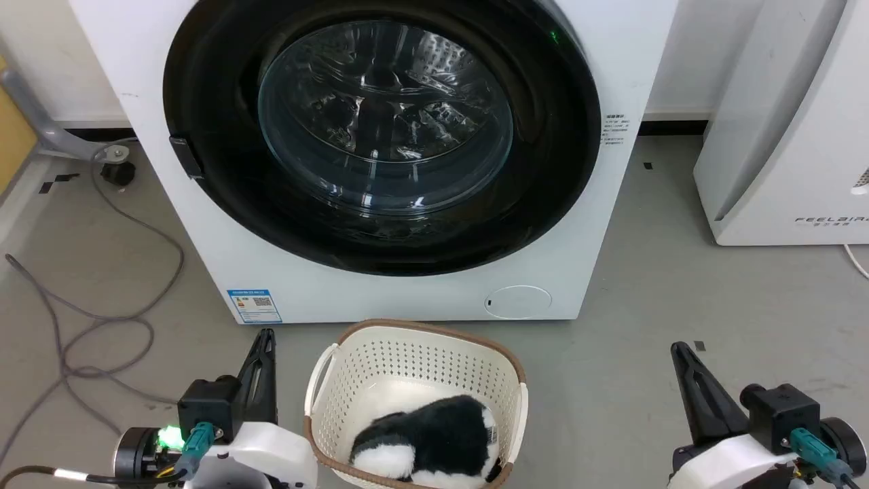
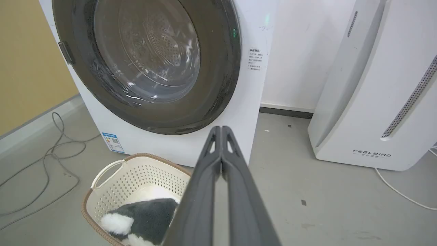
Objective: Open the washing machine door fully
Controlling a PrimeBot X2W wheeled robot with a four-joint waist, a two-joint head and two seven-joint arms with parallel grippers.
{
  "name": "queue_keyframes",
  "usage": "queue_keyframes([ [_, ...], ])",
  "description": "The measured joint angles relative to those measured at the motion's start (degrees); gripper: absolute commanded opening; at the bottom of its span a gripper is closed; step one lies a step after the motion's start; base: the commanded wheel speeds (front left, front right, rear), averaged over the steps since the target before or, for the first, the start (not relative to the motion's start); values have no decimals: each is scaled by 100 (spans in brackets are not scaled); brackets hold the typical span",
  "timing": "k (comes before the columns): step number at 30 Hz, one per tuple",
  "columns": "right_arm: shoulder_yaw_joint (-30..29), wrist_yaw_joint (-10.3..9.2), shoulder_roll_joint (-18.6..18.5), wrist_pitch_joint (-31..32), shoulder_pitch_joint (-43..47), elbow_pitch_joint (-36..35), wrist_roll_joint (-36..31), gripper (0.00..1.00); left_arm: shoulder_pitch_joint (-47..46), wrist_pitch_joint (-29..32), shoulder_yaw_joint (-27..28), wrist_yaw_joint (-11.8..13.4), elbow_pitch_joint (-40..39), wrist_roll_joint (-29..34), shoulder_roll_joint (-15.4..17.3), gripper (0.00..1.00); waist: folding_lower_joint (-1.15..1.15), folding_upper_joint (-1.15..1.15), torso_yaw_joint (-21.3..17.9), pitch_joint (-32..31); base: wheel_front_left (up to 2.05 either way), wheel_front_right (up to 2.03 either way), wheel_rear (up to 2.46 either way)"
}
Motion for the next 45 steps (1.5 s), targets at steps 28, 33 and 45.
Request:
queue_keyframes([
  [28, 13, -2, 0, 52, -46, -46, 69, 0, -5, 59, -102, -81, -51, -9, -25, 100, 0, 0, 23, -37, 0, 0, 0],
  [33, 15, -1, 0, 3, 6, -62, 288, 0, -7, 9, -171, -66, -31, -49, -27, 100, 0, 0, 29, -40, 0, 0, 0],
  [45, -21, -1, 0, -127, 29, -36, 1623, 0, -12, -99, -261, -34, 16, -105, -30, 100, 0, 0, 30, -46, 0, 0, 0],
])
